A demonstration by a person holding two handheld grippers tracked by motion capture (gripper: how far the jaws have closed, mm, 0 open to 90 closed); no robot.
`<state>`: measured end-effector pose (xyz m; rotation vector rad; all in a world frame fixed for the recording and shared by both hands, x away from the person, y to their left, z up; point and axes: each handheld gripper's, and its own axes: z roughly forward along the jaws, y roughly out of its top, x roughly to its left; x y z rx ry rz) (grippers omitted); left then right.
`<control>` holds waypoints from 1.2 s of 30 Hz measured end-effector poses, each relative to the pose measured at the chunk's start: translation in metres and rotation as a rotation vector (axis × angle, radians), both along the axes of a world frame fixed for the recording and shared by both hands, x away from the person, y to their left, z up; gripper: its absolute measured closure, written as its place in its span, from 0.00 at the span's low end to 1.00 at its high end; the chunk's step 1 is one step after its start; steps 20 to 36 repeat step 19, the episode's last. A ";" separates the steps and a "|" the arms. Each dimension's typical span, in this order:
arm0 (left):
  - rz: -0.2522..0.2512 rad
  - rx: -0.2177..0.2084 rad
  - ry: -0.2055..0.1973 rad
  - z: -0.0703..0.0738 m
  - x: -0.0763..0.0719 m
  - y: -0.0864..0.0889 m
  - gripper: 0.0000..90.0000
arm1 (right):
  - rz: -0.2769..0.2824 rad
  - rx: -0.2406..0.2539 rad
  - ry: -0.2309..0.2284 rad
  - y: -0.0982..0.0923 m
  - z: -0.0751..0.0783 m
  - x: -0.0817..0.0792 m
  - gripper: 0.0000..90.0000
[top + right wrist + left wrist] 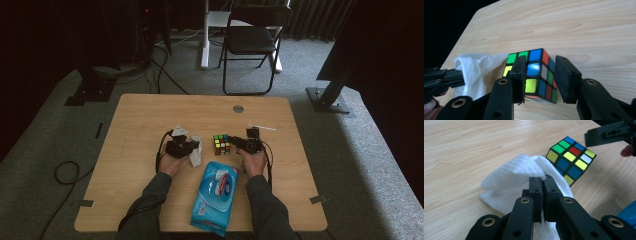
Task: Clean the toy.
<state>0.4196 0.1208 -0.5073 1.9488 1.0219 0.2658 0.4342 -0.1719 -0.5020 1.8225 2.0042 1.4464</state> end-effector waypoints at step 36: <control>-0.009 -0.004 -0.028 0.008 -0.015 0.011 0.97 | -0.047 -0.060 -0.025 -0.021 0.003 -0.003 0.67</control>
